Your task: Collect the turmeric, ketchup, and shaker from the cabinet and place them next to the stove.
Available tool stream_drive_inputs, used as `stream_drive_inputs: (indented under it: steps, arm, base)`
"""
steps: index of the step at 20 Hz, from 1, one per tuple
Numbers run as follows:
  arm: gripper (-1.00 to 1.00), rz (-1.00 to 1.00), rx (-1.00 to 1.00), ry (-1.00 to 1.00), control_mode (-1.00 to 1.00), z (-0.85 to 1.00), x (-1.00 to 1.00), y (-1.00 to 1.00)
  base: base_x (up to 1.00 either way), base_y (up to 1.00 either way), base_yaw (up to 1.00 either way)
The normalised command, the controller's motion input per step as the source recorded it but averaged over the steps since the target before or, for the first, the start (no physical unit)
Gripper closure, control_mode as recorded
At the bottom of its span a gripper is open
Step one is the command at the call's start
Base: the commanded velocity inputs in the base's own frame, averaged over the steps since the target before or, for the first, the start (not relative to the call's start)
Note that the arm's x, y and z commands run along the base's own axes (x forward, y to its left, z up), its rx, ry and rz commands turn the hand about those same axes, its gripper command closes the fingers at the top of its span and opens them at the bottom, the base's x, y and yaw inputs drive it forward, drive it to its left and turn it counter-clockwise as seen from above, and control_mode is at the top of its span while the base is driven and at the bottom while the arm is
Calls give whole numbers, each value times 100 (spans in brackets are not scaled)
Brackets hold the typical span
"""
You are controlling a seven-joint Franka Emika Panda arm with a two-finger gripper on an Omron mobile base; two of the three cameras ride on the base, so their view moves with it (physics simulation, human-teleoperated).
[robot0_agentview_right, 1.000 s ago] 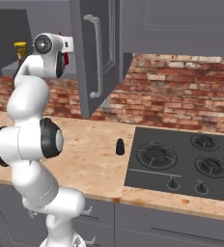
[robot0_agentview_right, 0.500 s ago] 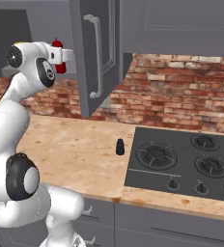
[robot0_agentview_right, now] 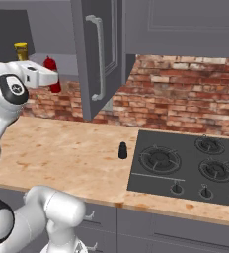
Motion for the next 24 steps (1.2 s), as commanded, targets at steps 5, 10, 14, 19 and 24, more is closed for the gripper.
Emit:
stream_drive_inputs:
  steps: [5,10,14,19,24]
  arm:
    - [100,-27,0,14,-100,-52,-24,-2]
    - [100,-21,0,12,-100,-55,0,-10]
    - [100,-17,0,8,-100,-55,0,-20]
    - [100,-13,0,4,-100,-54,1,-23]
    - [100,-10,0,0,-100,-52,5,-23]
  base:
    - [0,0,0]
    - [0,0,0]
    - [0,0,0]
    - [0,0,0]
    - [0,0,0]
